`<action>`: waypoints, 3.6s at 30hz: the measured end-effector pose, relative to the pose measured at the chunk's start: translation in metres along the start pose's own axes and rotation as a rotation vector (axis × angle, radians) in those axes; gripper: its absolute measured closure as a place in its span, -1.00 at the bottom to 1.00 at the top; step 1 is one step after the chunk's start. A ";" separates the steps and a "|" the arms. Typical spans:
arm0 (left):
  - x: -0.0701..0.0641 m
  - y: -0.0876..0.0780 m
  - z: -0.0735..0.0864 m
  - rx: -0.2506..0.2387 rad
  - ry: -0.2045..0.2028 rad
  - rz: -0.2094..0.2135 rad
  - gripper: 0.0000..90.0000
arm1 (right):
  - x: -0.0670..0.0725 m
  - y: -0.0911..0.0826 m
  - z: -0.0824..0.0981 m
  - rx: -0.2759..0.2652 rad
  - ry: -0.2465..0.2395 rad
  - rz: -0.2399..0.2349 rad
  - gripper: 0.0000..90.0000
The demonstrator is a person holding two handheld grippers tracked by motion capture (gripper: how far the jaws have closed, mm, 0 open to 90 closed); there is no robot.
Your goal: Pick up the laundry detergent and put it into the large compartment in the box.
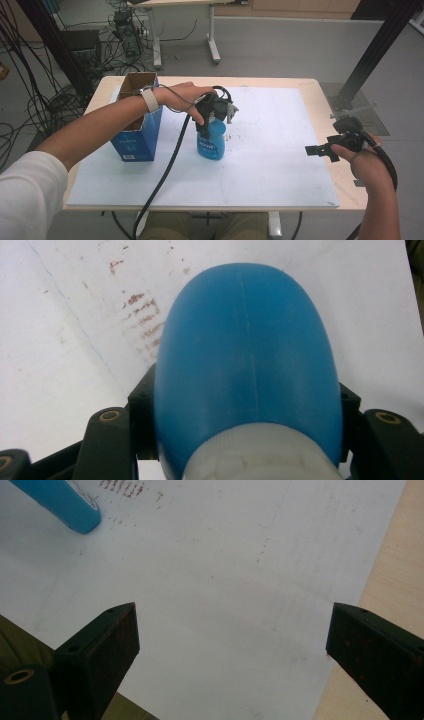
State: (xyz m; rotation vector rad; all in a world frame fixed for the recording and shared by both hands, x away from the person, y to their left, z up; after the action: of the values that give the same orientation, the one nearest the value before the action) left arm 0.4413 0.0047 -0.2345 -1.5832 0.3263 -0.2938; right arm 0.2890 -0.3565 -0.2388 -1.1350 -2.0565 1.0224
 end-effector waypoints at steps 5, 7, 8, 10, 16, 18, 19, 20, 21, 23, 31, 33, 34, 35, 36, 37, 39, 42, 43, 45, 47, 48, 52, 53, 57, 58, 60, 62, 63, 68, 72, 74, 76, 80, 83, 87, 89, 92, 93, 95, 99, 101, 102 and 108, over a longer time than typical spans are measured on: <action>0.000 0.000 0.001 -0.003 -0.002 0.000 -0.15 | 0.000 0.000 0.000 0.000 -0.001 0.000 -0.85; 0.000 0.000 0.000 -0.003 -0.003 0.001 -0.15 | 0.000 0.000 0.000 0.000 0.000 0.000 -0.85; 0.000 0.000 0.000 -0.003 -0.003 0.001 -0.15 | 0.000 0.000 0.000 0.000 0.000 0.000 -0.85; 0.000 0.000 0.001 -0.003 -0.005 0.001 -0.15 | -0.001 0.001 0.001 0.001 0.001 0.000 -0.85; 0.000 0.000 0.000 -0.004 -0.006 0.002 -0.15 | -0.001 0.001 0.001 0.000 0.002 -0.001 -0.85; 0.000 0.000 0.000 -0.004 -0.006 0.002 -0.15 | -0.001 0.001 0.002 0.000 0.004 -0.001 -0.85; 0.000 0.000 0.000 -0.003 -0.004 0.002 -0.15 | -0.001 0.001 0.002 -0.001 0.005 -0.002 -0.85; 0.000 0.000 0.000 -0.002 -0.002 0.002 -0.15 | -0.001 0.002 0.002 0.000 0.004 -0.002 -0.85; 0.000 0.000 0.000 -0.001 -0.003 0.002 -0.15 | -0.001 0.002 0.002 0.000 0.004 -0.003 -0.85; 0.000 0.000 0.000 0.001 -0.004 0.002 -0.15 | -0.001 0.003 0.002 0.000 0.004 -0.003 -0.85; -0.001 0.000 0.000 -0.002 -0.010 -0.003 -0.15 | -0.001 0.003 0.003 -0.003 0.004 -0.005 -0.85; -0.001 0.000 0.000 0.000 -0.009 -0.002 -0.15 | -0.001 0.003 0.003 -0.002 0.004 -0.005 -0.85; -0.001 0.000 -0.001 0.004 -0.006 -0.002 -0.15 | -0.001 0.002 0.004 -0.003 0.007 -0.003 -0.85; -0.001 0.000 -0.001 0.006 -0.006 -0.001 -0.15 | -0.002 0.002 0.004 -0.005 0.007 -0.004 -0.85; -0.001 0.000 -0.001 0.006 -0.006 -0.001 -0.15 | -0.002 0.002 0.004 -0.005 0.007 -0.004 -0.85; -0.001 0.000 -0.001 0.005 -0.008 -0.001 -0.15 | -0.002 0.001 0.005 -0.006 0.007 -0.004 -0.85; -0.001 0.000 -0.002 0.009 -0.005 -0.003 -0.15 | -0.002 0.000 0.006 -0.007 0.010 -0.002 -0.85; -0.001 0.000 -0.002 0.008 -0.008 -0.007 -0.15 | -0.003 -0.001 0.008 -0.009 0.013 0.000 -0.85; -0.002 -0.001 -0.002 0.015 -0.007 -0.011 -0.15 | -0.003 -0.002 0.008 -0.008 0.013 0.001 -0.85; -0.002 -0.001 -0.002 0.016 -0.014 -0.010 -0.15 | -0.003 -0.003 0.008 -0.009 0.012 0.002 -0.85; -0.002 -0.003 -0.001 0.009 -0.022 -0.007 -0.15 | -0.003 -0.004 0.009 -0.012 0.012 0.004 -0.85; -0.002 -0.004 0.000 0.006 -0.024 -0.005 -0.15 | -0.003 -0.006 0.009 -0.013 0.015 0.006 -0.85; -0.003 -0.014 0.000 -0.001 -0.043 0.003 -0.15 | -0.004 -0.008 0.011 -0.015 0.020 0.008 -0.85; -0.004 -0.017 -0.001 0.001 -0.047 0.002 -0.15 | -0.004 -0.008 0.012 -0.019 0.018 0.009 -0.85; -0.010 -0.031 -0.003 0.005 -0.070 -0.001 -0.15 | -0.003 -0.010 0.013 -0.023 0.012 0.006 -0.85; -0.010 -0.031 -0.003 0.005 -0.070 -0.001 -0.15 | -0.003 -0.010 0.013 -0.023 0.012 0.006 -0.85; -0.015 -0.039 -0.004 0.010 -0.089 -0.005 -0.15 | -0.003 -0.011 0.013 -0.025 0.010 0.005 -0.85; -0.015 -0.041 -0.004 0.018 -0.086 -0.004 -0.15 | -0.003 -0.012 0.013 -0.027 0.007 0.005 -0.85; -0.016 -0.045 -0.004 0.017 -0.094 -0.006 -0.16 | -0.002 -0.012 0.013 -0.028 0.006 0.004 -0.85; -0.024 -0.057 -0.006 0.021 -0.126 -0.019 -0.16 | 0.000 -0.013 0.014 -0.036 -0.005 -0.001 -0.85; -0.029 -0.069 -0.010 0.031 -0.160 -0.020 -0.16 | 0.001 -0.016 0.014 -0.050 -0.016 -0.009 -0.85; -0.032 -0.074 -0.011 0.027 -0.167 -0.031 -0.16 | 0.002 -0.017 0.015 -0.055 -0.020 -0.009 -0.85; -0.036 -0.080 -0.012 0.030 -0.180 -0.043 -0.16 | 0.003 -0.018 0.015 -0.057 -0.023 -0.007 -0.85; -0.041 -0.090 -0.012 0.013 -0.216 -0.051 -0.16 | 0.004 -0.019 0.015 -0.060 -0.031 -0.010 -0.85; -0.046 -0.099 -0.013 0.013 -0.262 -0.059 -0.16 | 0.006 -0.020 0.014 -0.066 -0.040 -0.014 -0.85; -0.050 -0.105 -0.014 0.017 -0.296 -0.060 -0.16 | 0.008 -0.021 0.014 -0.069 -0.050 -0.010 -0.83; -0.051 -0.107 -0.014 0.017 -0.323 -0.060 -0.16 | 0.009 -0.021 0.014 -0.075 -0.052 -0.012 -0.83; -0.053 -0.115 -0.013 0.016 -0.368 -0.070 -0.16 | 0.010 -0.020 0.013 -0.073 -0.062 -0.013 -0.83; -0.055 -0.120 -0.011 0.008 -0.407 -0.075 -0.16 | 0.010 -0.020 0.012 -0.069 -0.067 -0.015 -0.83; -0.056 -0.122 -0.010 0.001 -0.421 -0.075 -0.16 | 0.010 -0.019 0.011 -0.069 -0.070 -0.014 -0.83; -0.059 -0.131 -0.006 -0.011 -0.486 -0.062 -0.16 | 0.011 -0.018 0.009 -0.067 -0.082 -0.021 -0.83; -0.063 -0.136 -0.006 -0.004 -0.517 -0.067 -0.16 | 0.011 -0.018 0.006 -0.064 -0.090 -0.023 -0.83; -0.063 -0.136 -0.006 -0.004 -0.517 -0.067 -0.16 | 0.011 -0.018 0.006 -0.064 -0.090 -0.023 -0.83; -0.068 -0.146 -0.006 0.008 -0.607 -0.071 -0.16 | 0.014 -0.018 -0.004 -0.070 -0.122 -0.030 -0.83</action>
State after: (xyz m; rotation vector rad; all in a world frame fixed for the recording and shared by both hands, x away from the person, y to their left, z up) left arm 0.3801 0.0292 -0.0878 -1.5964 -0.2015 0.1377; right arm 0.2771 -0.3491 -0.2201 -1.0969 -2.2141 1.0355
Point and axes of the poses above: each handheld gripper's, and its own axes: y roughly forward along the jaws, z roughly out of its underside, x roughly to its left, the point moved 8 cm from there along y, roughly forward along the jaws, and after that the axes turned 2 degrees about -y, right-handed, at the moved point
